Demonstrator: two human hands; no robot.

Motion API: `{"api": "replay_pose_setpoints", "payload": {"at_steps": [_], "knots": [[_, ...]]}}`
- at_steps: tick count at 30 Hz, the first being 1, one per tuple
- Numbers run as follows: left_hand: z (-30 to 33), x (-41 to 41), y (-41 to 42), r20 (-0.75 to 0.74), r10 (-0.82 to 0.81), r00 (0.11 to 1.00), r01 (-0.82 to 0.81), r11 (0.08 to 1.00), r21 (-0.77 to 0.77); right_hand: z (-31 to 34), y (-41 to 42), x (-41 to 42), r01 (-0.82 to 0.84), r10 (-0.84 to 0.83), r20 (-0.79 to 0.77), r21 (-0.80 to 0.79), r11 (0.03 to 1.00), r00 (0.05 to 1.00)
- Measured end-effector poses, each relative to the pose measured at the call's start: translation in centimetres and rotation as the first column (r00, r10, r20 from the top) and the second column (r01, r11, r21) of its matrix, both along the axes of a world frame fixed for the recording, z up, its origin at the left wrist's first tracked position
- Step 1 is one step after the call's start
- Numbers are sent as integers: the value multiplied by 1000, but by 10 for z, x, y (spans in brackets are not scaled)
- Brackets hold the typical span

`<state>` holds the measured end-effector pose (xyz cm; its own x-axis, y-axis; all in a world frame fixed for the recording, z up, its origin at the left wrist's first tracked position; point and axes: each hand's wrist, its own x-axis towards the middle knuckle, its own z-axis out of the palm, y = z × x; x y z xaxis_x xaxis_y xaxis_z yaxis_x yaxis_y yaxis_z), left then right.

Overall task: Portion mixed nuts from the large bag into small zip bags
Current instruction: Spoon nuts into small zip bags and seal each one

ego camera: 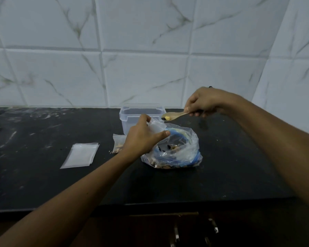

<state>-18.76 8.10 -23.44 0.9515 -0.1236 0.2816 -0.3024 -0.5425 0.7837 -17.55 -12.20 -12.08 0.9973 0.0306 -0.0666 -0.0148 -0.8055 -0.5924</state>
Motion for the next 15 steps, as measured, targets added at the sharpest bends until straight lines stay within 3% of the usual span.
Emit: {"api": "replay_pose_setpoints", "payload": {"at_steps": [3, 5, 7, 10, 12, 15], "knots": [[-2, 2, -5, 36, 25, 999, -26, 999, 33, 12, 21, -11, -81, 95, 94, -145, 986, 991], [-2, 3, -7, 38, 42, 998, -43, 999, 26, 13, 39, -20, -94, 171, 192, -353, 931, 966], [0, 4, -9, 26, 52, 998, -52, 999, -2, 11, 57, -31, -22, 251, 313, -586, 810, 916], [2, 6, -10, 7, 53, 999, -52, 996, -74, 7, 80, -53, 110, 431, 388, -832, 543, 815], [2, 6, -11, -6, 44, 999, -45, 988, -148, 6, 91, -65, 113, 546, 348, -902, 417, 762], [3, 7, -10, 22, 46, 999, -39, 974, -221, 4, 98, -71, 123, 633, 329, -930, 347, 701]]}}
